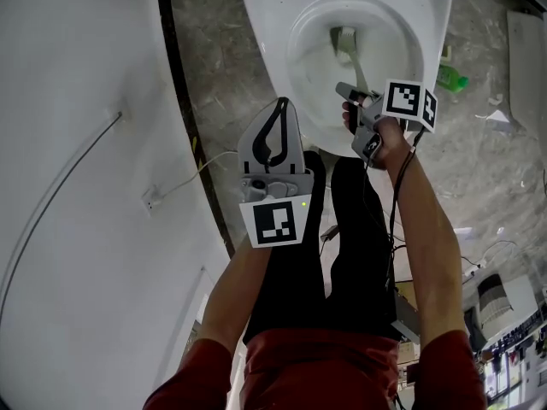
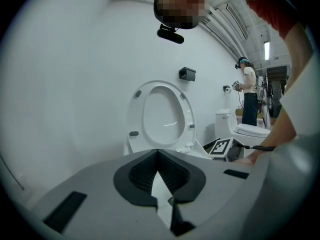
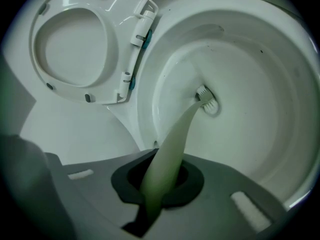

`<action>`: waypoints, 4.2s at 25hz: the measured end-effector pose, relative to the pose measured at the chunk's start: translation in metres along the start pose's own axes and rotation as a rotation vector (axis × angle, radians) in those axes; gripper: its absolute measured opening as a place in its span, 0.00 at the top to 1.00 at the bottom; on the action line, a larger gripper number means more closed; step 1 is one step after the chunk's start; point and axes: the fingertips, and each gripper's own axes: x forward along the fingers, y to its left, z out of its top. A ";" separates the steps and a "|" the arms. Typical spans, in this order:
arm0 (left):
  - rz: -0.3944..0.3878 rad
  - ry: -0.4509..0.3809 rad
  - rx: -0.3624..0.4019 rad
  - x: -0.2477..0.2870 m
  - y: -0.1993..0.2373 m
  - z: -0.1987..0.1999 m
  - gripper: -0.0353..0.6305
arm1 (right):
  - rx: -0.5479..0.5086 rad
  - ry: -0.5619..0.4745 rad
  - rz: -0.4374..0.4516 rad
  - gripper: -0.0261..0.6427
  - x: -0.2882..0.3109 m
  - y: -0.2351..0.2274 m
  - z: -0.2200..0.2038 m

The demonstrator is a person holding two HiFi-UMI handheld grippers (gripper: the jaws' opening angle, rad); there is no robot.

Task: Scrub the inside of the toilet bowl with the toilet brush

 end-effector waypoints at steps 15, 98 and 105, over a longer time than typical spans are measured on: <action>0.001 -0.020 -0.012 -0.004 -0.007 0.017 0.94 | 0.039 -0.017 0.071 0.95 -0.050 0.053 0.006; -0.131 -0.344 -0.023 -0.127 -0.051 0.393 0.94 | -0.881 -0.708 -0.033 0.95 -0.392 0.371 -0.063; -0.124 -0.466 0.007 -0.142 -0.048 0.440 0.94 | -1.123 -0.941 -0.085 0.95 -0.431 0.432 -0.058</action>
